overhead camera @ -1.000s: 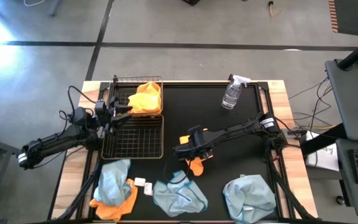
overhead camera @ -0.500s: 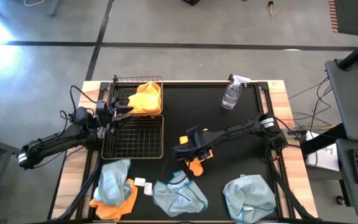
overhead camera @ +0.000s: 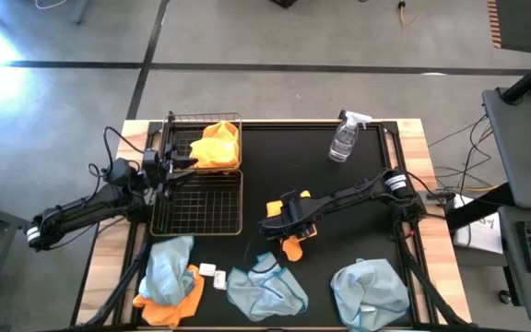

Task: Sort microfiber towel by color & place in baskets
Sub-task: Put the right orange microfiber towel into the top wire basket

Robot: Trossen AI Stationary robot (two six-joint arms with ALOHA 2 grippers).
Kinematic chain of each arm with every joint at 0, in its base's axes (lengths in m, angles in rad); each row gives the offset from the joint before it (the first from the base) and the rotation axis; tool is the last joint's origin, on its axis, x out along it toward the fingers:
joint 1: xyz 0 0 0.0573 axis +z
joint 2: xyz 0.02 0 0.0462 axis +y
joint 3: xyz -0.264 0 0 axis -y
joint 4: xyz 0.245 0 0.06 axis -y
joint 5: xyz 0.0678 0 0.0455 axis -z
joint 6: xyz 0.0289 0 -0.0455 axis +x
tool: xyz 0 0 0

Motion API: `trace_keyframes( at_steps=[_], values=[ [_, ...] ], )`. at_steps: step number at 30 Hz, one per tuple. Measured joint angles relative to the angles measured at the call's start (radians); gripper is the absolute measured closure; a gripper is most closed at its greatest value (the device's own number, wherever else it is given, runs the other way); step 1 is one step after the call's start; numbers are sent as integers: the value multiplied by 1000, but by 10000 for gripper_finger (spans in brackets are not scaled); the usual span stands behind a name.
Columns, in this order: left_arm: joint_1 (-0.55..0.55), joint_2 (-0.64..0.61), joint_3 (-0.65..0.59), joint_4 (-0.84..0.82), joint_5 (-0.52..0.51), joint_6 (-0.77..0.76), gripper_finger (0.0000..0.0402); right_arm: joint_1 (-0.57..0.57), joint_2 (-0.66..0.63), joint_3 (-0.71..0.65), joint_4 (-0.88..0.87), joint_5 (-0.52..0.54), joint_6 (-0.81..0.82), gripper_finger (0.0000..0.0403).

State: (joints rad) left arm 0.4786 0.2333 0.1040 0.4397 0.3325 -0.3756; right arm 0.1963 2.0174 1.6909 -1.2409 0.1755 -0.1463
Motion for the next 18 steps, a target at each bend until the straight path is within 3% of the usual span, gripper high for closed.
trace_keyframes(
  at_steps=[18],
  values=[
    [0, 0, -1, 0, 0, 0, 208, 0, 0, -1, 12, 0, 69, 392]
  ],
)
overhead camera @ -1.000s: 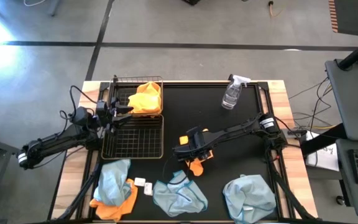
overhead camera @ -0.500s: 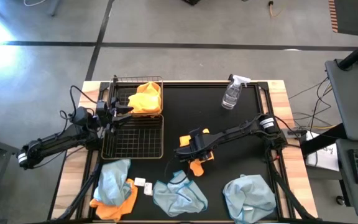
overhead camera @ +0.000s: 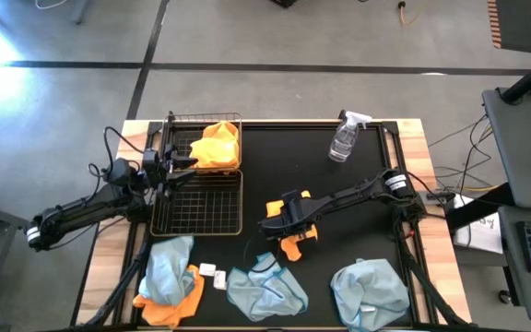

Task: Sort microfiber towel by color & place in baskets
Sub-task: Put the right orange microfiber towel into the top wire basket

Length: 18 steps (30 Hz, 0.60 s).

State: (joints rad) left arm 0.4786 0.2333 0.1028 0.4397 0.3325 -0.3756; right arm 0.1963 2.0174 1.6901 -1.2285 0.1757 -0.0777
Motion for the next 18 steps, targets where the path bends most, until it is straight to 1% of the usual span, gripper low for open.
trace_keyframes(
  at_steps=[3, 8, 15, 18],
  values=[
    [0, 0, 0, 0, 0, 0, 208, 0, 0, 0, 0, 0, 4, 393],
    [0, 0, 0, 0, 0, 0, 208, 0, -8, 0, 0, 0, 58, 393],
    [0, 0, 0, 0, 0, -1, 208, 0, -82, 5, 16, 9, 141, 394],
    [0, 0, 0, 1, 0, -1, 208, 0, -125, 11, 53, 9, 191, 394]
  ],
)
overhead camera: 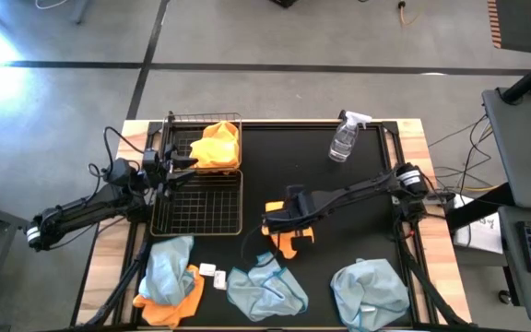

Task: Sort microfiber towel by color & place in baskets
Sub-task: Put the right orange microfiber towel into the top wire basket

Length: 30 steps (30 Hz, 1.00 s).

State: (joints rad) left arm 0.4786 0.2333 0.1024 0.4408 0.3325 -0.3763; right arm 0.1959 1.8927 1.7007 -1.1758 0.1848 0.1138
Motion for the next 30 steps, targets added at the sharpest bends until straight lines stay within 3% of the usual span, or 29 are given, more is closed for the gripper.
trace_keyframes(
  at_steps=[9, 16, 30],
  values=[
    [0, 0, 0, 6, 0, -8, 208, 0, -139, 9, 170, 71, 119, 394],
    [0, 0, 0, 8, 0, -8, 208, 0, -201, 7, 318, 174, 121, 394],
    [0, 0, 0, 8, 0, -8, 208, 0, -223, 7, 601, 388, -29, 394]
  ],
)
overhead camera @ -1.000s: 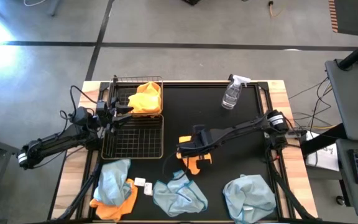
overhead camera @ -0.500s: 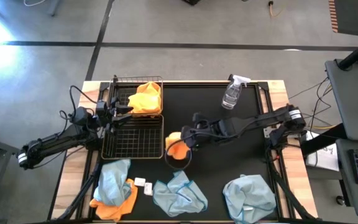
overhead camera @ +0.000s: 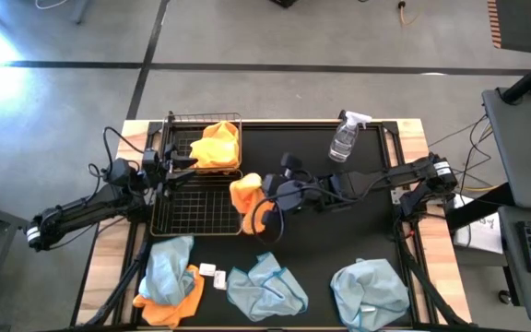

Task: Sort microfiber towel by color & place in baskets
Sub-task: Put the right orange microfiber towel into the top wire basket

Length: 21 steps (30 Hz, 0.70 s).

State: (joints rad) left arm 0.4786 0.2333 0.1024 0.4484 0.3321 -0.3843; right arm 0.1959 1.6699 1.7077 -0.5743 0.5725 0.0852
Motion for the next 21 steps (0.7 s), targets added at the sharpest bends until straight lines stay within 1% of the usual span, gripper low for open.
trace_keyframes(
  at_steps=[6, 10, 18, 21],
  values=[
    [0, 0, 0, 0, 0, 0, 208, 0, 0, 0, 125, 12, -89, 394],
    [0, 0, 0, 0, 0, 0, 208, -12, 0, 0, 168, 10, -136, 394],
    [0, 0, 0, -1, 0, 31, 208, -94, 0, 0, 178, 5, -129, 394],
    [0, 0, 0, -1, 0, 51, 208, -130, 0, 0, 222, -1, -146, 394]
  ],
)
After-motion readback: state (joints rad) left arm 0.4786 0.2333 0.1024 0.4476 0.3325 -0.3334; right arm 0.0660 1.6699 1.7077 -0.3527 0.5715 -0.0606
